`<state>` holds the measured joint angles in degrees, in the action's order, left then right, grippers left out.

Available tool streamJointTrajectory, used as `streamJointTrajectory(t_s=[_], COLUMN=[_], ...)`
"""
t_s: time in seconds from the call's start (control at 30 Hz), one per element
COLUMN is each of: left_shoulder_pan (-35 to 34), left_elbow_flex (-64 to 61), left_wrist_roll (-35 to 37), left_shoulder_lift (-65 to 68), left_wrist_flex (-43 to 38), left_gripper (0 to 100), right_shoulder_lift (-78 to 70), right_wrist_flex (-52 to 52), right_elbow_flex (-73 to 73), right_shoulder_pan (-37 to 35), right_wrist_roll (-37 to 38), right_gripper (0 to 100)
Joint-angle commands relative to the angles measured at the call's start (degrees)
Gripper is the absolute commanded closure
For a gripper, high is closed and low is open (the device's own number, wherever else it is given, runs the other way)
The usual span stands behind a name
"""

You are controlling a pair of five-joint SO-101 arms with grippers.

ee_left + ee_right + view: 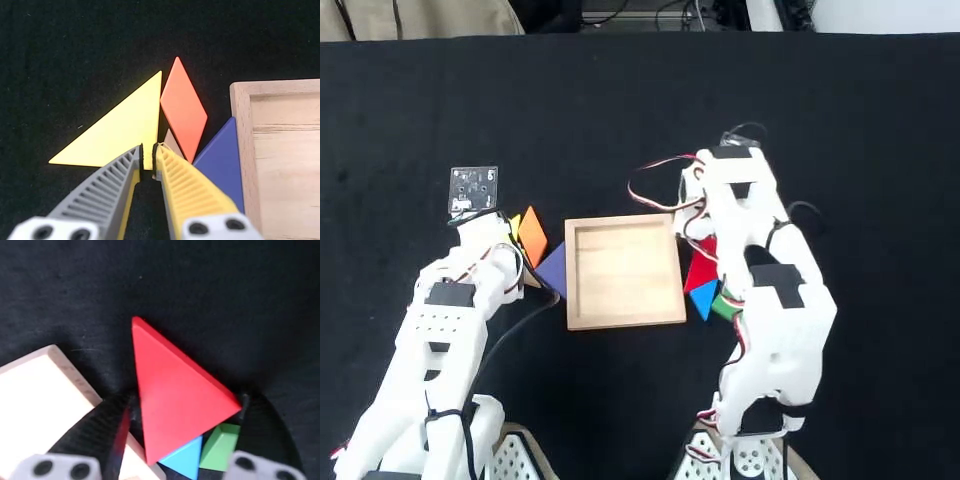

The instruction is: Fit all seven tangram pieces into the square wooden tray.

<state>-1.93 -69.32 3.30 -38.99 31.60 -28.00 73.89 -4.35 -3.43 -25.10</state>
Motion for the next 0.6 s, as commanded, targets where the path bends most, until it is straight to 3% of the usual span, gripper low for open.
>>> streamJointTrajectory(t_s=[0.0, 0.27, 0.57], left_shoulder_pan=[0.7, 0.7, 0.7], left_elbow_flex=[0.5, 0.5, 0.4], left_wrist_roll=[0.3, 0.1, 0.0], left_shoulder_lift=[0.2, 0.4, 0.5], left_wrist_flex=[-0.6, -0.8, -0.8], left_gripper=[94, 94, 94], right_shoulder_lift=[0.0, 0.1, -0.7], right_wrist_flex=[-1.1, -0.8, -1.2], right_elbow_flex=[3.6, 6.4, 11.0], right_shoulder_pan=[2.5, 2.6, 2.5], right_wrist_roll=[5.7, 9.9, 28.0], right_gripper=[79.2, 79.8, 79.9])
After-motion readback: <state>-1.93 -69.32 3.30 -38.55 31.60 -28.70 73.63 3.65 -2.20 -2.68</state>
